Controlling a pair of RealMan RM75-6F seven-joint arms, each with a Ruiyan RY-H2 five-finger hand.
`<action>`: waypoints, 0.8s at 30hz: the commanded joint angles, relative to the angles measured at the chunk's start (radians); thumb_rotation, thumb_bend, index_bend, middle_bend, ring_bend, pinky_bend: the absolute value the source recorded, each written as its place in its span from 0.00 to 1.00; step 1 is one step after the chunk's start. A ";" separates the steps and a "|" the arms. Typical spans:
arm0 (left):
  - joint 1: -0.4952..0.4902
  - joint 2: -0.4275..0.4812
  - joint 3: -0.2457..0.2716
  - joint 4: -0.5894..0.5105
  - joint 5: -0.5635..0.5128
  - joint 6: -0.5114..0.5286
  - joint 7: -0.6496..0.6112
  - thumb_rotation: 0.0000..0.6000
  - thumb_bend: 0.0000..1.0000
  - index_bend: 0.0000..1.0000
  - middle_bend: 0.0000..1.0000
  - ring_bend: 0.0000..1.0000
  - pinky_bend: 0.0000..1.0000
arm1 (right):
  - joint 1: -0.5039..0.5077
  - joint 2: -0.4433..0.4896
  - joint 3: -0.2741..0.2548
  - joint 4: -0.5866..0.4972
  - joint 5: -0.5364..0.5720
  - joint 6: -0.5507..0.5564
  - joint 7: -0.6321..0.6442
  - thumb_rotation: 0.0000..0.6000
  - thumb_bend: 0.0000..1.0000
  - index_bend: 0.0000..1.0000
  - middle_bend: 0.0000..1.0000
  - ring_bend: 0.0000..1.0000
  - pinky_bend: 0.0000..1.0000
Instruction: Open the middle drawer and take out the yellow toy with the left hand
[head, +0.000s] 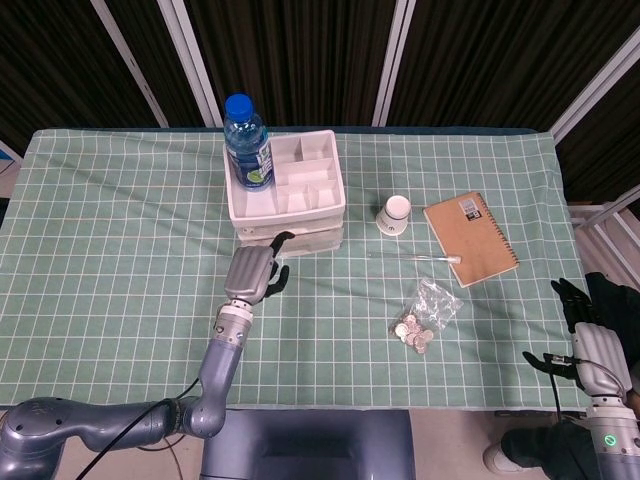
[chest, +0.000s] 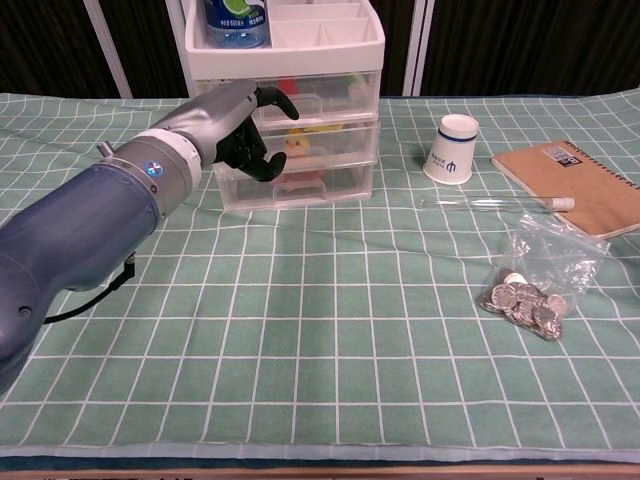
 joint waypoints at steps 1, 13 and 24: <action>0.002 0.004 -0.003 -0.001 -0.014 -0.001 0.012 1.00 0.47 0.23 1.00 1.00 1.00 | 0.000 0.000 0.000 -0.001 0.001 0.000 0.000 1.00 0.06 0.00 0.00 0.00 0.22; 0.005 0.007 -0.019 -0.004 -0.095 -0.022 0.051 1.00 0.47 0.25 1.00 1.00 1.00 | 0.000 0.001 0.000 -0.001 0.002 -0.001 0.001 1.00 0.06 0.00 0.00 0.00 0.22; 0.000 0.014 -0.023 -0.016 -0.140 -0.025 0.089 1.00 0.47 0.37 1.00 1.00 1.00 | -0.001 0.002 0.000 -0.002 0.002 -0.002 0.001 1.00 0.06 0.00 0.00 0.00 0.22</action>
